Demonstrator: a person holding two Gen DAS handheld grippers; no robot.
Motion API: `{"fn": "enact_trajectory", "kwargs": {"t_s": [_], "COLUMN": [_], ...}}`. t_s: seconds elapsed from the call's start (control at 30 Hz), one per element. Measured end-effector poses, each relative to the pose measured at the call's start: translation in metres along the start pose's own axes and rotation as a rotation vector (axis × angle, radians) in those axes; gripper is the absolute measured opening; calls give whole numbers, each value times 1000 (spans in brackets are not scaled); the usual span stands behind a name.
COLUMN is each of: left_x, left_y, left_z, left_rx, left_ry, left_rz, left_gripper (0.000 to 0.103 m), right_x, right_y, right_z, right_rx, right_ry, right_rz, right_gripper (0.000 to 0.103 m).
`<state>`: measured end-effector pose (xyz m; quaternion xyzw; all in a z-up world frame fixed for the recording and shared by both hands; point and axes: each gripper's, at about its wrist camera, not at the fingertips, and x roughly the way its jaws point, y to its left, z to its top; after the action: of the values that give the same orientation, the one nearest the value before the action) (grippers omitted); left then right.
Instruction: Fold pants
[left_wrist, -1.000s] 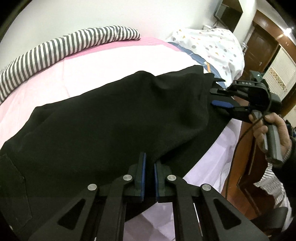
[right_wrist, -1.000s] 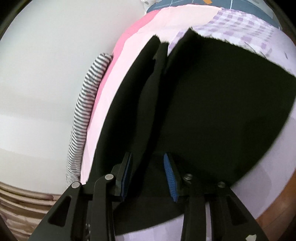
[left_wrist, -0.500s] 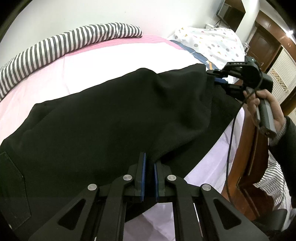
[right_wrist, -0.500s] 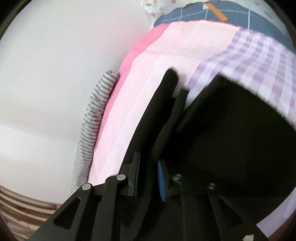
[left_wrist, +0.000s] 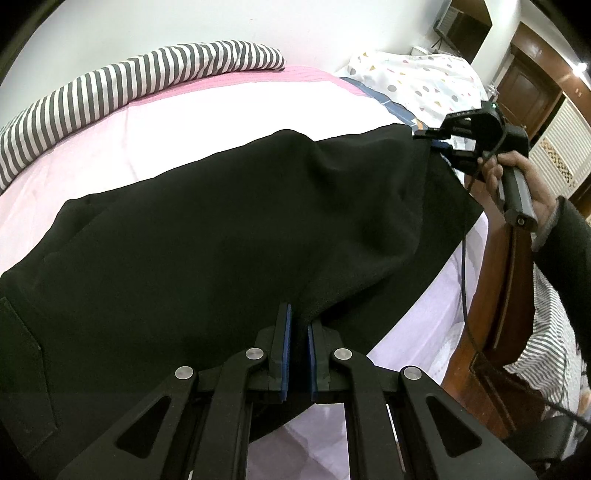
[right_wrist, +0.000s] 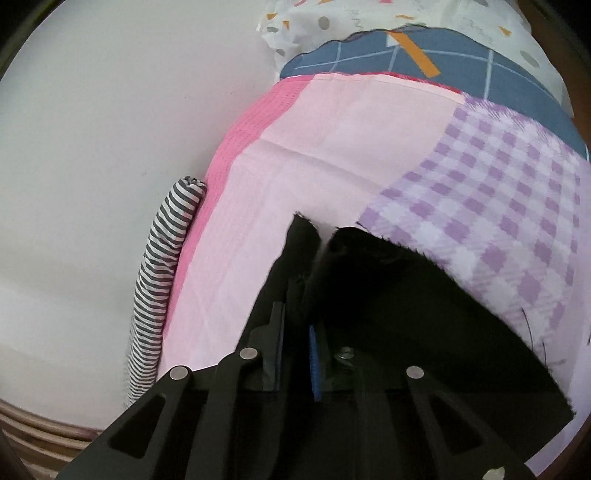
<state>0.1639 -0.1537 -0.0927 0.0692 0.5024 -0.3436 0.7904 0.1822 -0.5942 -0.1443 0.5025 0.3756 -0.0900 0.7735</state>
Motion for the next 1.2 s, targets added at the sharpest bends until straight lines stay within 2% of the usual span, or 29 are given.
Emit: {"fn": "enact_trajectory", "kwargs": {"t_s": [0.53, 0.77, 0.87, 1.03, 1.07, 1.13, 1.2], "left_x": [-2, -2, -1, -1, -1, -3, -4], "left_y": [1, 2, 4, 5, 6, 9, 11], "left_z": [0, 1, 1, 1, 2, 3, 4], "left_rx": [-10, -16, -28, -39, -44, -58, -71], "left_ry": [-7, -8, -5, -5, -5, -9, -8], "left_rz": [-3, -10, -18, -22, -24, -33, -42], "left_gripper": [8, 8, 8, 8, 8, 8, 8], "right_x": [-19, -21, -29, -33, -36, -41, -48], "right_y": [15, 16, 18, 8, 4, -1, -5], "right_z": [7, 14, 18, 18, 15, 10, 1], "right_rx": [-47, 5, 13, 42, 50, 55, 47], "right_ry": [11, 8, -44, -33, -34, -35, -41], "right_rz": [-33, -40, -42, -33, -29, -31, -54], "right_gripper": [9, 7, 11, 14, 17, 31, 35]}}
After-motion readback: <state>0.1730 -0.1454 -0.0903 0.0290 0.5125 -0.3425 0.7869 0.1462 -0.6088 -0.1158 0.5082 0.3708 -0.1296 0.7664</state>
